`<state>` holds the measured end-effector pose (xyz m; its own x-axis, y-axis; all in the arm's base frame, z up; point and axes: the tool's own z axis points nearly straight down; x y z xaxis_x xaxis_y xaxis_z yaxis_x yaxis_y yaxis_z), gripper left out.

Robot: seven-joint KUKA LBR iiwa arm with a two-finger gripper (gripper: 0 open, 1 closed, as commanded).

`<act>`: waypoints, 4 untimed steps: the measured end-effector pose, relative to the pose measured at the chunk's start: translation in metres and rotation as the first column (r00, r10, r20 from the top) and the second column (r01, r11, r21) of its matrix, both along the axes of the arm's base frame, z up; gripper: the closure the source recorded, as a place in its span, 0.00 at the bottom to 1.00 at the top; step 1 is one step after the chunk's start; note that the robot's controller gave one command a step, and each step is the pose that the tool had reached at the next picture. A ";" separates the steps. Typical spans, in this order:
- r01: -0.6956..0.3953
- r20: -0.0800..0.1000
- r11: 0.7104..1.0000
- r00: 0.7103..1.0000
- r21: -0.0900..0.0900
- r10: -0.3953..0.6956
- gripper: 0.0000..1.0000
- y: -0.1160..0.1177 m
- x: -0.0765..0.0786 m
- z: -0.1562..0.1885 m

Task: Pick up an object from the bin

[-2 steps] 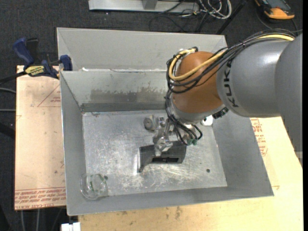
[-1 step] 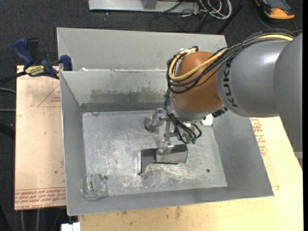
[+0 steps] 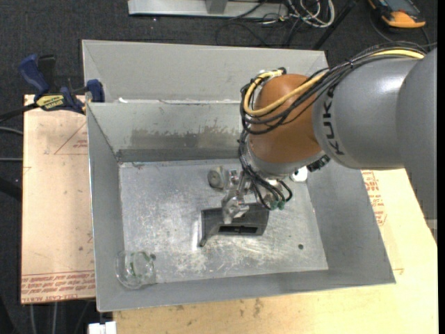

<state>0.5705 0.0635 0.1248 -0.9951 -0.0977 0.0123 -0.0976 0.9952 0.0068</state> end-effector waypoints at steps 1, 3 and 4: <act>0.000 0.000 1.000 1.000 0.000 0.000 1.00 0.000 0.000 0.000; 0.382 -0.006 0.924 0.924 -0.011 -0.382 1.00 0.006 0.002 -0.004; 0.530 0.020 0.848 0.848 0.002 -0.530 1.00 0.006 0.005 0.012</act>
Offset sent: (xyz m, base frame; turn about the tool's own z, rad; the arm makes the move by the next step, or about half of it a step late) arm 0.0071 0.0153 0.0037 0.2634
